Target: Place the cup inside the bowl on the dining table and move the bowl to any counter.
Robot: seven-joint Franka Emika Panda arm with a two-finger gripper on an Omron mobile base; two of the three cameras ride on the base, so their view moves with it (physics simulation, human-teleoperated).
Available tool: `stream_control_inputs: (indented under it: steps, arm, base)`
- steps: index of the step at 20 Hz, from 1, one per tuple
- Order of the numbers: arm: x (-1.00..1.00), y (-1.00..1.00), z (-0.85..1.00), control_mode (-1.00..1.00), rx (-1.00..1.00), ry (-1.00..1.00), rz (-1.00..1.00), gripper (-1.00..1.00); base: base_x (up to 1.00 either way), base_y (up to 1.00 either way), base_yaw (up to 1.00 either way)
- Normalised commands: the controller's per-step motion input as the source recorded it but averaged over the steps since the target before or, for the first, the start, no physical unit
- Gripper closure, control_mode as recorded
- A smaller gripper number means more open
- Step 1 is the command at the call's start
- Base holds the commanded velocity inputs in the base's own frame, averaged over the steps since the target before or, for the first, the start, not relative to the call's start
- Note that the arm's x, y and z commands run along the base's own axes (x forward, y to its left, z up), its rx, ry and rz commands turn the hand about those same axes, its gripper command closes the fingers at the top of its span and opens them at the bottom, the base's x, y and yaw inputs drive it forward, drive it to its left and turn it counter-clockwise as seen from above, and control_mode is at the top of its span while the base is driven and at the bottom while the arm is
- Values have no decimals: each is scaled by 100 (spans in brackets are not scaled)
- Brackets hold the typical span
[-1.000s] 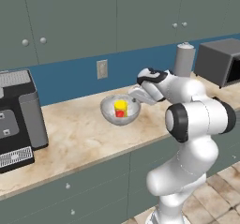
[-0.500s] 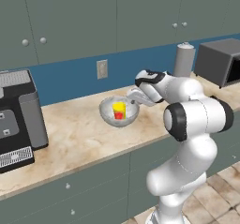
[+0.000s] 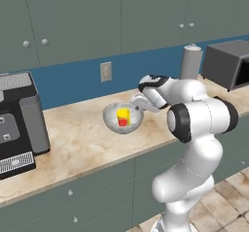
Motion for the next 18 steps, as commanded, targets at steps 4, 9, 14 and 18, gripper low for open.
stream_control_inputs:
  steps: [4,9,14,18]
  arm:
    - [5,0,-7,-100,0,0,0,100]
    - [1,0,-7,-100,0,0,0,100]
    - [2,0,-17,-100,0,0,0,100]
    - [4,3,-18,-100,0,0,0,100]
  base:
    - [0,0,0]
    - [0,0,0]
    - [0,0,0]
    - [0,0,0]
